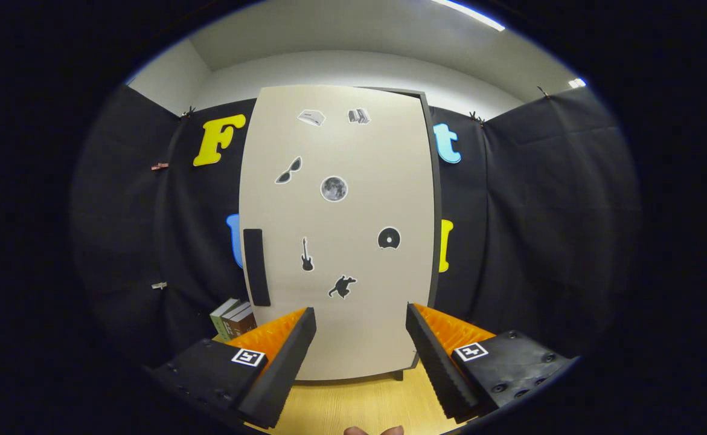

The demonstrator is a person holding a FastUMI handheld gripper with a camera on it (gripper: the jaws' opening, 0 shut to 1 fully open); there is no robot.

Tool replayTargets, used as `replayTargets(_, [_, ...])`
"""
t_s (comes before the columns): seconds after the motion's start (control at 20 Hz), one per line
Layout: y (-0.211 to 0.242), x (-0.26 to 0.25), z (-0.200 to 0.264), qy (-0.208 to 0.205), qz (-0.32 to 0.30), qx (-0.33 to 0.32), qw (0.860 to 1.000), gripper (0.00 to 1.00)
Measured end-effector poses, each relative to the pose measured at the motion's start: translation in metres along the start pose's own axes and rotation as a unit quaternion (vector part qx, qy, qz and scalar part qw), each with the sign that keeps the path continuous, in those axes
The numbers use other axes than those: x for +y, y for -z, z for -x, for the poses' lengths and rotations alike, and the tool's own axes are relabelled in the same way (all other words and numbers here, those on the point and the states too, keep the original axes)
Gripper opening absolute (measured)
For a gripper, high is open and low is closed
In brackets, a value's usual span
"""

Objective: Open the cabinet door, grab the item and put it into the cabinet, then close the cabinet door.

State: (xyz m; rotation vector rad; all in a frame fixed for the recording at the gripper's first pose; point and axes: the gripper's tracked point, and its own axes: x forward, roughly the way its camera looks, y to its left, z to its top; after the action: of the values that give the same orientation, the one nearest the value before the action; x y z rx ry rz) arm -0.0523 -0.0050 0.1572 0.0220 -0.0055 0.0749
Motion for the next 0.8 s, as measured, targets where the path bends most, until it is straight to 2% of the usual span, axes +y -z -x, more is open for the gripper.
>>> replayTargets(0.8, [-0.002, -0.003, 0.016, -0.006, -0.004, 0.003, 1.000, 0.98])
